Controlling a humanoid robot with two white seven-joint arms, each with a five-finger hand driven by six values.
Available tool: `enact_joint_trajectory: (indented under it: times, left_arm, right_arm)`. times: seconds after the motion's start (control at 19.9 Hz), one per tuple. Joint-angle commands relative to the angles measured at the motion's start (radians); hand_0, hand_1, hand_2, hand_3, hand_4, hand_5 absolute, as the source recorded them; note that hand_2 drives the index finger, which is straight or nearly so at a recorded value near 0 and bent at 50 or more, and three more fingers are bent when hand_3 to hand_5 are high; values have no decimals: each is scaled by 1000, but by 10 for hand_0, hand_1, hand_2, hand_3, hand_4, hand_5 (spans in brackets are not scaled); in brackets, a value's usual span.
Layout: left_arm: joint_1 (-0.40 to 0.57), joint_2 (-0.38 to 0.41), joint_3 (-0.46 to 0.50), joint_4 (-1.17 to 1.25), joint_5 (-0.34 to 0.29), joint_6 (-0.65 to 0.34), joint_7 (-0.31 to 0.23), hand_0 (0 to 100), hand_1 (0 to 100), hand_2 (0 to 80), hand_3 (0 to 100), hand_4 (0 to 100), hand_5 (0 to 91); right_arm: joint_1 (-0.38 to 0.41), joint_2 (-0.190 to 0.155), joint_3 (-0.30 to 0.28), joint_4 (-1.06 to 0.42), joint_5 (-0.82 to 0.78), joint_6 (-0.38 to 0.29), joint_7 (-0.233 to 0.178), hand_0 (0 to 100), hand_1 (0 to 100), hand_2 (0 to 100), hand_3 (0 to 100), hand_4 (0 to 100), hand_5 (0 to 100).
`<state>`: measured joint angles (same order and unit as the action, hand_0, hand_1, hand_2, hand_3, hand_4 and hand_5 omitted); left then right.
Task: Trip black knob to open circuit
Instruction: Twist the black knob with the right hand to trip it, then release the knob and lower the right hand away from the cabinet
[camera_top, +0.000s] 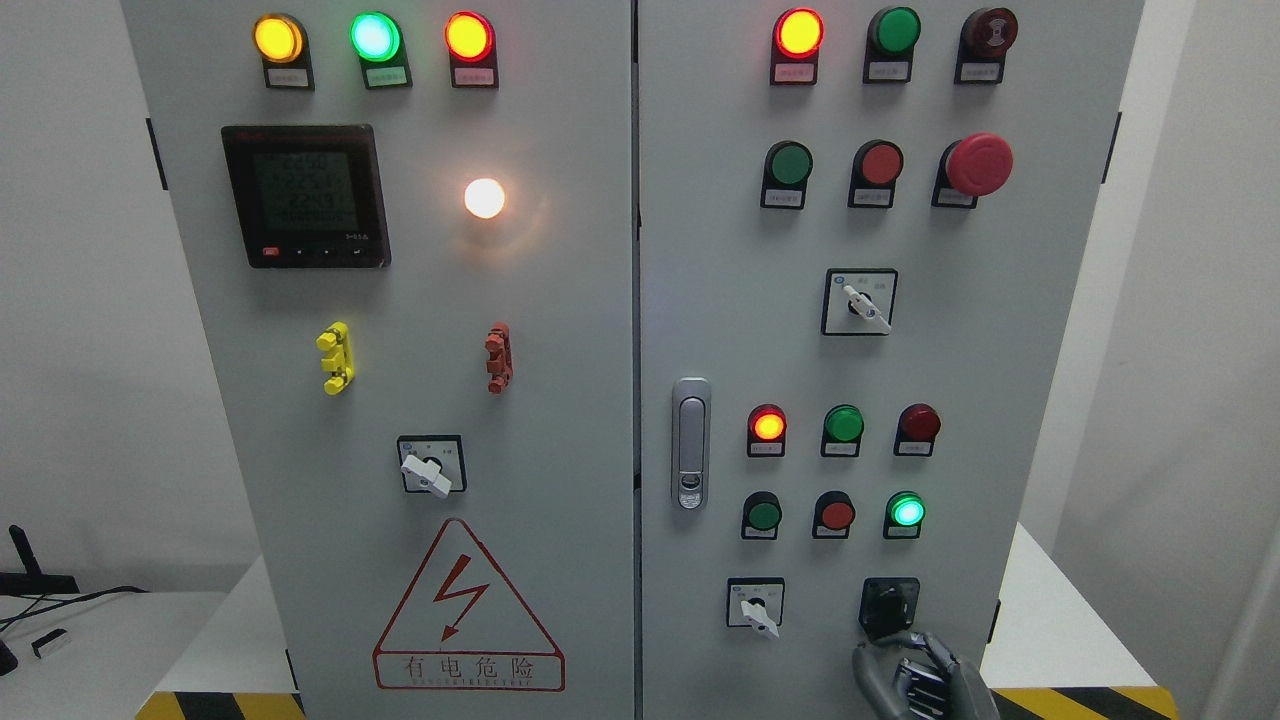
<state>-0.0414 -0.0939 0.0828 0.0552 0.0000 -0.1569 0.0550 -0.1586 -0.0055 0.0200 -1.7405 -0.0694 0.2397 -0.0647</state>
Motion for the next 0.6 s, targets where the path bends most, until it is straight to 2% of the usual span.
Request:
enact_joint_trajectory:
  times: [0.0,0.55]
  left_arm:
    - [0,-1,0,0,-31,0,0,120,389,0,0,0,0]
    - [0,-1,0,0,-31,0,0,120,389,0,0,0,0]
  right_arm:
    - [-1,-21,6,2,5,-7,-3,332,714,412,1000,1000,941]
    - [2,-22,-3,2,5,-8,-3,330,713,412,1000,1000,940]
